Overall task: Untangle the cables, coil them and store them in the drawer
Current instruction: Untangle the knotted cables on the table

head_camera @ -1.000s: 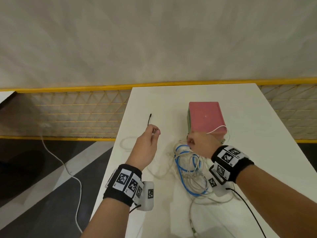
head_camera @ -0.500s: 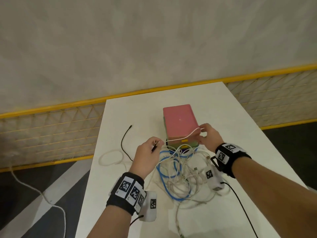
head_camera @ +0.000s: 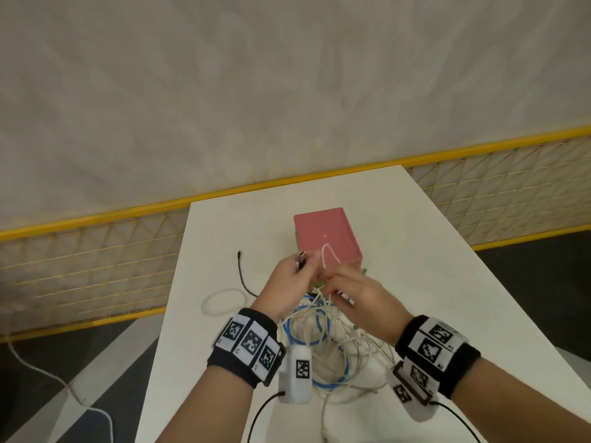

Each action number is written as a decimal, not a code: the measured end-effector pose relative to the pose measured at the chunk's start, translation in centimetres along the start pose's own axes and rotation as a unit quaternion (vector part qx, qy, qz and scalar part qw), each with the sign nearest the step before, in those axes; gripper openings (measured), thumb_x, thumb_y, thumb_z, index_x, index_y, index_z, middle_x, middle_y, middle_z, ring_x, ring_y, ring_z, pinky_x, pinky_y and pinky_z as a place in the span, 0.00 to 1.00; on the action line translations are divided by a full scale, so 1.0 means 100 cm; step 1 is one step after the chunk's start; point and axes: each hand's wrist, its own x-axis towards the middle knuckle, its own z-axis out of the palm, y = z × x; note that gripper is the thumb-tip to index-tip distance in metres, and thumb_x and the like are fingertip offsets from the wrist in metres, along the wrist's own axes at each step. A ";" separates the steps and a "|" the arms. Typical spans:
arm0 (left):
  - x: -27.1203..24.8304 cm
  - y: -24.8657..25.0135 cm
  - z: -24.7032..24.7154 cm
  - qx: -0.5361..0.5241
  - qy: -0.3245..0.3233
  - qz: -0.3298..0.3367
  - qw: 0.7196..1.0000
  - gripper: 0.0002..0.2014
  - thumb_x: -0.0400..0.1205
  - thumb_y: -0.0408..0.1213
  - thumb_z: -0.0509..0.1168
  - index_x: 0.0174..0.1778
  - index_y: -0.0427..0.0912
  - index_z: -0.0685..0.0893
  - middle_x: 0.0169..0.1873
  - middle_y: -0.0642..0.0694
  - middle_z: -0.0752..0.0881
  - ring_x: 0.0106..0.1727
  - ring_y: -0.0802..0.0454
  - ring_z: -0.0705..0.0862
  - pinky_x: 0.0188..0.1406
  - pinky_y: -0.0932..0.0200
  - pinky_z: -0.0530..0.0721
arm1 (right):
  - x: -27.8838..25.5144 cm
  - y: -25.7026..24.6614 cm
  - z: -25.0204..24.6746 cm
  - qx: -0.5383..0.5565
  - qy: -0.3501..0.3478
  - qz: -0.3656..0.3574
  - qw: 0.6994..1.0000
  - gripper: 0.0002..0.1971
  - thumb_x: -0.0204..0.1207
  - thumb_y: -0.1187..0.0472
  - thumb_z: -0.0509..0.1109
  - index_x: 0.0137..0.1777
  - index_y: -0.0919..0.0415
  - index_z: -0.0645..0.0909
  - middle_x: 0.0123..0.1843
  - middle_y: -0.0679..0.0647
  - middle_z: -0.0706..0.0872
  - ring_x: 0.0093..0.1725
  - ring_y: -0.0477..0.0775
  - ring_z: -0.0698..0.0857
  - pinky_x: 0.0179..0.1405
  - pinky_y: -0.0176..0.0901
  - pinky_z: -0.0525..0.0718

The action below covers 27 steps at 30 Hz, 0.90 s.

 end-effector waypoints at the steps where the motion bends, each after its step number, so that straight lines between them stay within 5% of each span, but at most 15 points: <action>1: 0.000 0.004 0.002 -0.043 -0.009 -0.007 0.999 0.18 0.88 0.48 0.58 0.52 0.36 0.85 0.20 0.59 0.78 0.23 0.67 0.75 0.26 0.74 0.72 | 0.000 -0.003 0.003 -0.011 -0.016 -0.020 1.000 0.04 0.75 0.69 0.68 0.45 0.61 0.83 0.57 0.49 0.83 0.55 0.47 0.83 0.53 0.31 0.81; 4: -0.005 0.016 0.002 -0.115 0.004 0.002 0.993 0.13 0.88 0.41 0.59 0.52 0.38 0.86 0.19 0.62 0.83 0.21 0.70 0.78 0.25 0.76 0.72 | -0.006 -0.006 0.007 -0.012 -0.045 -0.043 0.998 0.06 0.75 0.71 0.67 0.47 0.62 0.83 0.59 0.49 0.81 0.52 0.46 0.84 0.50 0.34 0.83; 8: -0.006 0.011 -0.005 -0.152 0.029 0.035 0.987 0.14 0.87 0.46 0.61 0.54 0.42 0.89 0.24 0.55 0.77 0.23 0.62 0.71 0.25 0.70 0.69 | -0.015 -0.014 -0.007 0.070 -0.041 -0.030 0.996 0.12 0.75 0.68 0.62 0.57 0.62 0.82 0.63 0.52 0.82 0.61 0.50 0.83 0.59 0.42 0.82; 11: -0.014 0.015 -0.010 -0.165 0.018 0.077 0.983 0.11 0.88 0.40 0.60 0.55 0.39 0.87 0.27 0.46 0.77 0.22 0.60 0.69 0.23 0.71 0.68 | -0.006 -0.017 -0.012 0.149 0.064 0.112 0.980 0.14 0.82 0.54 0.57 0.57 0.58 0.81 0.55 0.51 0.84 0.57 0.49 0.83 0.58 0.44 0.80; 13: -0.020 0.017 -0.012 -0.132 -0.009 0.109 0.985 0.10 0.87 0.34 0.60 0.55 0.33 0.85 0.28 0.40 0.80 0.22 0.65 0.74 0.26 0.76 0.71 | 0.015 -0.019 -0.016 0.303 0.048 0.248 0.919 0.23 0.85 0.42 0.52 0.64 0.56 0.80 0.54 0.48 0.89 0.58 0.50 0.87 0.61 0.47 0.82; 16: -0.028 0.010 -0.015 -0.052 -0.068 0.121 0.989 0.09 0.86 0.32 0.62 0.53 0.34 0.87 0.26 0.44 0.84 0.29 0.65 0.83 0.45 0.77 0.77 | 0.045 -0.017 -0.028 0.533 0.077 0.333 0.774 0.22 0.84 0.47 0.53 0.71 0.58 0.72 0.51 0.54 0.91 0.55 0.57 0.89 0.59 0.58 0.84; 18: -0.027 -0.006 -0.018 -0.007 -0.085 0.100 0.991 0.08 0.85 0.35 0.64 0.49 0.41 0.90 0.25 0.47 0.85 0.34 0.58 0.85 0.56 0.67 0.80 | 0.061 -0.020 -0.039 0.581 0.119 0.335 0.732 0.18 0.86 0.52 0.53 0.69 0.58 0.73 0.45 0.56 0.89 0.49 0.56 0.89 0.53 0.58 0.86; 20: -0.025 -0.024 -0.020 0.042 -0.094 0.063 0.993 0.07 0.85 0.40 0.66 0.47 0.50 0.91 0.27 0.48 0.88 0.36 0.46 0.86 0.57 0.55 0.80 | 0.073 -0.020 -0.045 0.600 0.158 0.341 0.707 0.19 0.87 0.51 0.52 0.69 0.61 0.74 0.35 0.54 0.81 0.35 0.51 0.84 0.40 0.46 0.87; 22: -0.023 -0.037 -0.024 0.089 -0.100 0.023 0.991 0.07 0.84 0.45 0.66 0.48 0.55 0.91 0.34 0.50 0.92 0.43 0.36 0.86 0.51 0.52 0.80 | 0.080 -0.020 -0.048 0.567 0.175 0.357 0.722 0.20 0.87 0.48 0.50 0.65 0.59 0.75 0.28 0.50 0.68 0.24 0.47 0.68 0.22 0.35 0.73; 25: -0.021 -0.033 -0.033 0.087 0.006 0.009 0.996 0.10 0.85 0.47 0.63 0.56 0.54 0.88 0.49 0.56 0.91 0.48 0.57 0.86 0.47 0.72 0.78 | 0.080 -0.024 -0.046 0.438 0.129 0.334 0.825 0.17 0.88 0.50 0.47 0.48 0.53 0.75 0.24 0.44 0.61 0.23 0.45 0.58 0.17 0.33 0.57; 27: -0.016 -0.017 -0.037 0.031 0.106 0.046 0.993 0.11 0.86 0.47 0.61 0.58 0.53 0.86 0.48 0.57 0.91 0.47 0.65 0.84 0.50 0.67 0.78 | 0.075 -0.031 -0.039 0.388 0.088 0.296 0.868 0.15 0.88 0.52 0.48 0.45 0.52 0.73 0.24 0.41 0.63 0.22 0.42 0.60 0.18 0.32 0.58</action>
